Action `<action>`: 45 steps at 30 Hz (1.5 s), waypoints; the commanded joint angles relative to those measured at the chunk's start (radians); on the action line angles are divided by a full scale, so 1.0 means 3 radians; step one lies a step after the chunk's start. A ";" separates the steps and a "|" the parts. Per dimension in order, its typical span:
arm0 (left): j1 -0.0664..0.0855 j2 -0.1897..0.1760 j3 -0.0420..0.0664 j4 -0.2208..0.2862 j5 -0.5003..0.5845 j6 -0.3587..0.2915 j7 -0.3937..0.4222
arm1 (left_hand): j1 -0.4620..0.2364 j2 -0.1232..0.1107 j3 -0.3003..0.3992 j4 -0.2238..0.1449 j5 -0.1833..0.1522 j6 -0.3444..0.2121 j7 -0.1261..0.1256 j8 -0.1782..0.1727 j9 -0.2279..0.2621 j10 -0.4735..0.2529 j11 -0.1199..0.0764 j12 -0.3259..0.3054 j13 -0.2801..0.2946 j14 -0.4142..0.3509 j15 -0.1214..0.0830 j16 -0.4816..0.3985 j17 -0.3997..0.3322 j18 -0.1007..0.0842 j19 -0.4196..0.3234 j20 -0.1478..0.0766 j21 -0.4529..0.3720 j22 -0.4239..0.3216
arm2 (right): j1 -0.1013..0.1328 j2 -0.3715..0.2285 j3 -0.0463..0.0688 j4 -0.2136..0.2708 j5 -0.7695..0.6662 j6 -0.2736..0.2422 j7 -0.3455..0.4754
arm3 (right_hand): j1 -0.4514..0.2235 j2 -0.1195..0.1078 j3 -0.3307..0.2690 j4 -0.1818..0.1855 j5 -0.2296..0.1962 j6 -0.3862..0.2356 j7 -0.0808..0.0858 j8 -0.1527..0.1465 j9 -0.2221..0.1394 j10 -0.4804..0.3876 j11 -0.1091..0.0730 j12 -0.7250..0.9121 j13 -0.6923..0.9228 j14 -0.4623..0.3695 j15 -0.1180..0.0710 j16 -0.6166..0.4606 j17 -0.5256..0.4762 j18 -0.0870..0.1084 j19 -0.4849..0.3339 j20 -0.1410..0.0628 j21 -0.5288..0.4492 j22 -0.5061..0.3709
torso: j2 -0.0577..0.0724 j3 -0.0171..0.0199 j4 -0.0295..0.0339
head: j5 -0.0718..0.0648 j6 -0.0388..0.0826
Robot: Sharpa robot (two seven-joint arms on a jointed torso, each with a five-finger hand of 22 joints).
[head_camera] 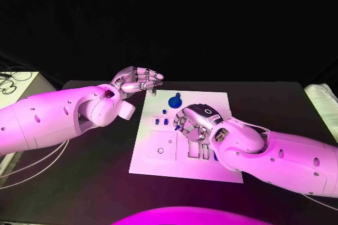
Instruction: Assemble the parts on the task board
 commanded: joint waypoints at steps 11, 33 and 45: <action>0.0004 0.0033 0.0003 0.0029 0.0026 0.0041 -0.0004 | 0.0021 0.0004 -0.0007 -0.0009 0.0006 -0.0024 0.0010 -0.0010 -0.0004 -0.0042 0.0004 -0.0022 -0.0006 -0.0017 0.0006 -0.0019 -0.0003 0.0043 0.0016 -0.0001 -0.0024 -0.0006 | -0.0100 0.0172 -0.0028 -0.0107 -0.0077 0.0179 -0.0013 | -0.0022 0.0026 0.0000 -0.0027 0.0016 0.0012 0.0015 0.0003 0.0008 0.0093 -0.0068 -0.0005 0.0000 0.0194 -0.0020 -0.0025 0.0075 0.0010 0.0211 -0.0032 -0.0035 0.0682 | -0.0003 0.0003 -0.0005 | 0.0087 -0.0067; 0.0004 0.0043 0.0003 0.0021 0.0026 0.0062 -0.0053 | 0.0032 0.0010 -0.0005 -0.0016 0.0012 -0.0025 0.0012 -0.0009 -0.0005 -0.0053 0.0007 -0.0026 -0.0008 -0.0020 0.0008 -0.0022 -0.0004 0.0044 0.0019 0.0000 -0.0028 -0.0008 | -0.0125 0.0217 -0.0037 -0.0128 -0.0104 0.0350 -0.0066 | -0.0026 0.0028 0.0006 -0.0037 0.0016 0.0008 0.0018 -0.0001 0.0012 0.0093 -0.0065 -0.0015 -0.0001 0.0194 -0.0018 -0.0025 0.0075 0.0008 0.0213 -0.0032 -0.0027 0.0685 | -0.0003 0.0005 -0.0007 | 0.0113 -0.0119; 0.0004 0.0043 0.0003 0.0020 0.0026 0.0066 -0.0052 | 0.0032 0.0010 -0.0005 -0.0016 0.0012 -0.0025 0.0012 -0.0009 -0.0005 -0.0053 0.0007 -0.0026 -0.0008 -0.0020 0.0008 -0.0022 -0.0004 0.0044 0.0019 0.0000 -0.0028 -0.0008 | -0.0127 0.0245 -0.0039 -0.0159 -0.0142 0.0362 -0.0109 | -0.0029 0.0029 0.0007 -0.0039 0.0016 0.0006 0.0019 -0.0002 0.0013 0.0094 -0.0064 -0.0018 -0.0001 0.0195 -0.0018 -0.0022 0.0079 0.0008 0.0213 -0.0032 -0.0026 0.0686 | -0.0001 0.0006 -0.0007 | 0.0111 -0.0126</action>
